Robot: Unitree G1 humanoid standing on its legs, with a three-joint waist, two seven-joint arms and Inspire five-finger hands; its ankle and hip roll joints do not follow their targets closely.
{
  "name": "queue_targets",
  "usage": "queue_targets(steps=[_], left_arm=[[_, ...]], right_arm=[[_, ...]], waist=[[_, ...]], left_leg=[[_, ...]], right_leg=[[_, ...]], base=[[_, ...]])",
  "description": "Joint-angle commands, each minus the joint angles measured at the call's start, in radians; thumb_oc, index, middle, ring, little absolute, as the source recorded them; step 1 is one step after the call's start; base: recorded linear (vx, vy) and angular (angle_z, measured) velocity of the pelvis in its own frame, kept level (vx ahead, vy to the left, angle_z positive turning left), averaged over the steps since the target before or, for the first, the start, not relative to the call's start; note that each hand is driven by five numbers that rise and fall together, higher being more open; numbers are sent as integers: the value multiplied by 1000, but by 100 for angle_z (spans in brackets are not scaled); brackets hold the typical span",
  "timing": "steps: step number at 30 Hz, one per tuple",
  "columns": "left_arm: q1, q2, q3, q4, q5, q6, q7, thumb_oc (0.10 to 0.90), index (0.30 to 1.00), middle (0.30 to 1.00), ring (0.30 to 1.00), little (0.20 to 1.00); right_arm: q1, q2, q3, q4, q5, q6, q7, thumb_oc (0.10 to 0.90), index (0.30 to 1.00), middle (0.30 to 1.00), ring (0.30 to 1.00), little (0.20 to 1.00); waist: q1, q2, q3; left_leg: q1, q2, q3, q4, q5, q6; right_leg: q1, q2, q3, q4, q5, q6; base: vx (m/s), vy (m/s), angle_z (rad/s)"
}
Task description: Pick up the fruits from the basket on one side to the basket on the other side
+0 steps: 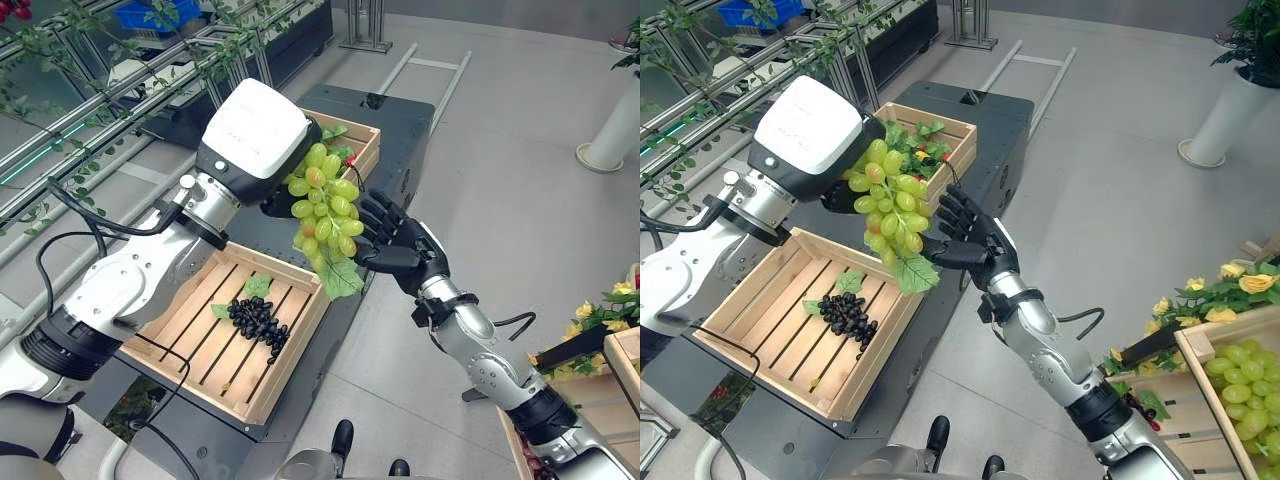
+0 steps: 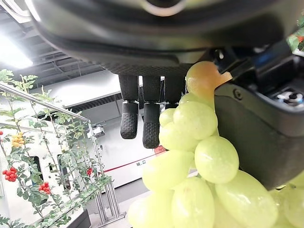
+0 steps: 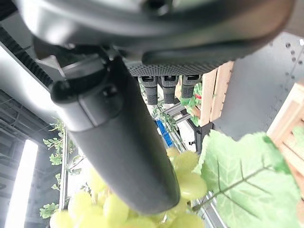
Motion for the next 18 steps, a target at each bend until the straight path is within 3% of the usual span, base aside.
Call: queue_targets(steps=[1, 9, 18], left_arm=[[-8, 53, 195, 50, -27, 48, 116, 400, 300, 300, 300, 300], [35, 61, 250, 45, -18, 46, 113, 400, 300, 300, 300, 300], [49, 49, 266, 59, -25, 40, 126, 400, 300, 300, 300, 300]], right_arm=[[1, -16, -106, -110, -58, -67, 67, 800, 900, 900, 900, 900], [35, -77, -178, -107, -108, -49, 111, 800, 900, 900, 900, 900], [38, -93, -185, -125, -46, -30, 190, 800, 900, 900, 900, 900]], waist=[[-14, -52, -143], [-27, -58, -142], [-36, -62, -140]], left_leg=[[77, -10, 97, 1, -158, -14], [81, -8, 102, 1, -163, -15], [80, -6, 103, 1, -164, -14]], right_leg=[[-61, -40, 30, 23, 23, 51], [-61, -37, 40, 23, 23, 53], [-64, -34, 48, 24, 21, 51]], base=[[0, 0, 0], [0, 0, 0], [0, 0, 0]])
